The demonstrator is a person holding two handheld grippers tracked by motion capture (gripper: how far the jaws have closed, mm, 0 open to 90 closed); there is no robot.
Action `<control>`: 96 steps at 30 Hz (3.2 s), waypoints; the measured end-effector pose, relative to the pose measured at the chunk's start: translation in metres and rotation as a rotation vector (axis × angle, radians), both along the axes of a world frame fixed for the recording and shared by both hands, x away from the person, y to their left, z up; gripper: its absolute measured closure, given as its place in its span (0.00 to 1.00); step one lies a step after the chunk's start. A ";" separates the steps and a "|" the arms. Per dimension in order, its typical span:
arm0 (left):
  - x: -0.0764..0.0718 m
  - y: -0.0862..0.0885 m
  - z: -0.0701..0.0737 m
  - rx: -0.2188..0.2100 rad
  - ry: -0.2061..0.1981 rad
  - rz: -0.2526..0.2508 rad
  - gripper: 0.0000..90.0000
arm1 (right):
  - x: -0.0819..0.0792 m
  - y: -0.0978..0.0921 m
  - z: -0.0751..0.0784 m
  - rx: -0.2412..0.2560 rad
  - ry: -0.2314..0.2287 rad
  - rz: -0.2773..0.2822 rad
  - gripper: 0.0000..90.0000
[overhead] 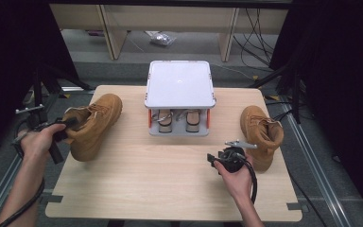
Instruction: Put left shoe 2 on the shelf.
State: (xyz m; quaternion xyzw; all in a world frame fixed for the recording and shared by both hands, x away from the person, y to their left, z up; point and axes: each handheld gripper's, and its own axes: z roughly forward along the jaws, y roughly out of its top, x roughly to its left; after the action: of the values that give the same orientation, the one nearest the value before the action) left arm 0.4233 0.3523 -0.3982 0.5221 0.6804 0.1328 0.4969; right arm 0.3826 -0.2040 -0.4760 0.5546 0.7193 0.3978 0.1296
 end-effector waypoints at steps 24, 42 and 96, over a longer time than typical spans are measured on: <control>0.015 -0.016 0.012 -0.056 -0.037 0.001 0.91 | -0.003 -0.002 -0.002 0.001 0.019 -0.018 0.54; 0.024 -0.023 0.026 -0.074 -0.068 0.006 0.91 | -0.004 -0.001 -0.002 0.011 0.015 -0.003 0.54; 0.042 -0.044 0.059 -0.129 -0.133 -0.002 0.90 | -0.005 -0.002 -0.004 -0.002 0.014 -0.009 0.55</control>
State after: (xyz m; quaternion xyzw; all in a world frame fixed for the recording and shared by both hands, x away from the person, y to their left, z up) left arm 0.4658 0.3081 -0.3391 0.4800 0.6525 0.1225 0.5735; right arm 0.3778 -0.2062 -0.4799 0.5604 0.7182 0.3925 0.1268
